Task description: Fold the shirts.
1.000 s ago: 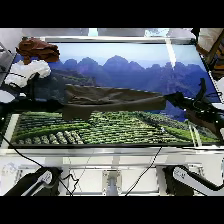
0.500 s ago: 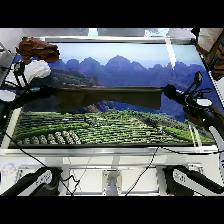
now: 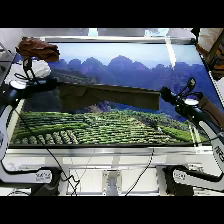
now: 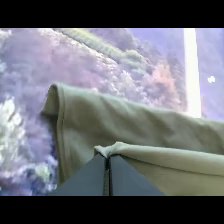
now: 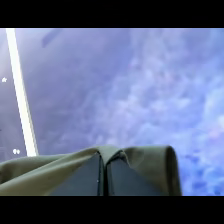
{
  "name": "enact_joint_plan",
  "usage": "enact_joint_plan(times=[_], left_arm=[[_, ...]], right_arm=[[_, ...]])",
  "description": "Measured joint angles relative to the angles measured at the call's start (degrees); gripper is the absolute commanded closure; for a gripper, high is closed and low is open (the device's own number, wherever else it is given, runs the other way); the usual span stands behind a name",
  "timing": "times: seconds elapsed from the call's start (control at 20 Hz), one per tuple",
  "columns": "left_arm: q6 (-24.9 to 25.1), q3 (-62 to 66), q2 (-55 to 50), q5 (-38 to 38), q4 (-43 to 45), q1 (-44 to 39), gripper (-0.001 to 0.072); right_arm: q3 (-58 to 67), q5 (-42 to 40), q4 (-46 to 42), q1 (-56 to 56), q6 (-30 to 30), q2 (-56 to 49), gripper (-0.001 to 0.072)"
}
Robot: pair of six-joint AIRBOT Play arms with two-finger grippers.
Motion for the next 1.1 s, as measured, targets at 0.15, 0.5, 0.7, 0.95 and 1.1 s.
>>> enact_joint_plan(times=[0.15,0.5,0.7,0.95,1.1], left_arm=[[-0.04,4.94,-6.03,-2.29,-0.20,-0.96,0.0703],[-10.38,8.09,-12.72,-4.02,8.33,-2.95,0.0703],[-15.39,8.35,-13.53,-3.98,11.65,-3.19,0.0702],[-17.70,8.41,-13.94,-3.61,13.03,-3.23,0.0700],[-17.99,8.44,-13.99,-3.28,12.61,-3.23,0.0698]], right_arm=[[0.90,-0.87,2.99,0.13,0.33,-3.50,0.0682],[9.18,-2.91,4.22,3.13,0.48,-9.53,0.0682],[11.56,-3.02,4.26,4.24,3.98,-13.42,0.0681],[12.33,-1.20,4.17,4.59,7.04,-17.16,0.0681],[12.44,-0.61,4.24,4.63,7.63,-17.88,0.0679]])
